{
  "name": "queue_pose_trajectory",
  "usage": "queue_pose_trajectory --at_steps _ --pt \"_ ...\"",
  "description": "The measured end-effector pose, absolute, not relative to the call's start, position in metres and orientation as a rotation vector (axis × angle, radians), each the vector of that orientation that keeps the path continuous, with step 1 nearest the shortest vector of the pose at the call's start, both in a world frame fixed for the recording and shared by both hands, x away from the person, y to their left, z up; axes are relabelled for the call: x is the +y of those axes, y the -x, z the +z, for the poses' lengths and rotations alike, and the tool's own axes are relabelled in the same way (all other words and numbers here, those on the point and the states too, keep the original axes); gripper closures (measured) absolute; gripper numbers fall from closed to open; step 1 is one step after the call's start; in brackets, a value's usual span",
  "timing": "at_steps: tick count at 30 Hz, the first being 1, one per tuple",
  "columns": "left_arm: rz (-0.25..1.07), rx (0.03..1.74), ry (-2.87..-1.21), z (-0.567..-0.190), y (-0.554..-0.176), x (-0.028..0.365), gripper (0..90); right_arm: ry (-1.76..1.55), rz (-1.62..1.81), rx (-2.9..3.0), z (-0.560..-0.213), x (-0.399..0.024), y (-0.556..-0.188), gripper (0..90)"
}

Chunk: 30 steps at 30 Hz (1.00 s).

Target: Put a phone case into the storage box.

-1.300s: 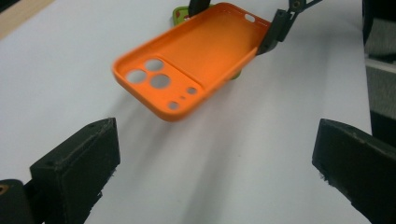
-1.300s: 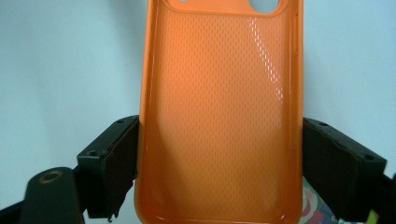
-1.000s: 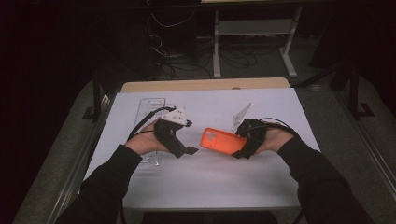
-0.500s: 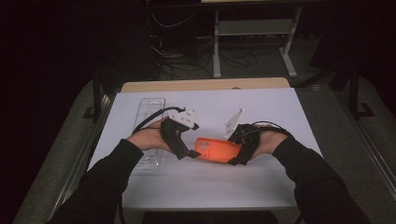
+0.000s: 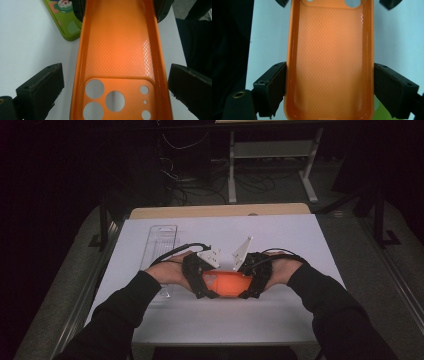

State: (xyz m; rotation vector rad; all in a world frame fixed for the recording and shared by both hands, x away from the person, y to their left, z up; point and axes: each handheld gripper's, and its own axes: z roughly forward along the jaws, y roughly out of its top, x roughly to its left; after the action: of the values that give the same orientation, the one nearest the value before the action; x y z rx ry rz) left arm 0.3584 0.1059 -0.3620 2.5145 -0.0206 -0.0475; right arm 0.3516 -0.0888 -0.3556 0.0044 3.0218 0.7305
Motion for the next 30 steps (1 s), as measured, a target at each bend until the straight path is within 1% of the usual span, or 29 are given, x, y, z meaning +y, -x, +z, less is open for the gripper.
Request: queue_pose_trajectory --at_steps 12,13,16,22,30 --pt "-0.069 -0.028 -2.559 -0.3674 -0.3558 0.1074 0.6 0.014 0.728 3.026 -0.3501 -0.0815 -0.3522 15.2" --pt "-0.065 -0.028 -2.561 -0.3680 -0.3558 0.1080 2.6 0.013 0.728 3.026 -0.3498 -0.0812 -0.3522 15.1" --pt "-0.067 -0.017 -2.564 -0.3690 -0.3569 0.1104 4.5 0.022 0.735 3.022 -0.3492 -0.0804 -0.3530 15.2" --pt "-0.068 -0.003 -2.550 -0.3673 -0.3573 0.1137 13.3 0.021 0.732 3.023 -0.3490 -0.0797 -0.3537 15.2" --pt "-0.059 -0.014 -2.553 -0.3653 -0.3577 0.1137 14.8 0.020 0.734 3.024 -0.3479 -0.0803 -0.3545 15.1"
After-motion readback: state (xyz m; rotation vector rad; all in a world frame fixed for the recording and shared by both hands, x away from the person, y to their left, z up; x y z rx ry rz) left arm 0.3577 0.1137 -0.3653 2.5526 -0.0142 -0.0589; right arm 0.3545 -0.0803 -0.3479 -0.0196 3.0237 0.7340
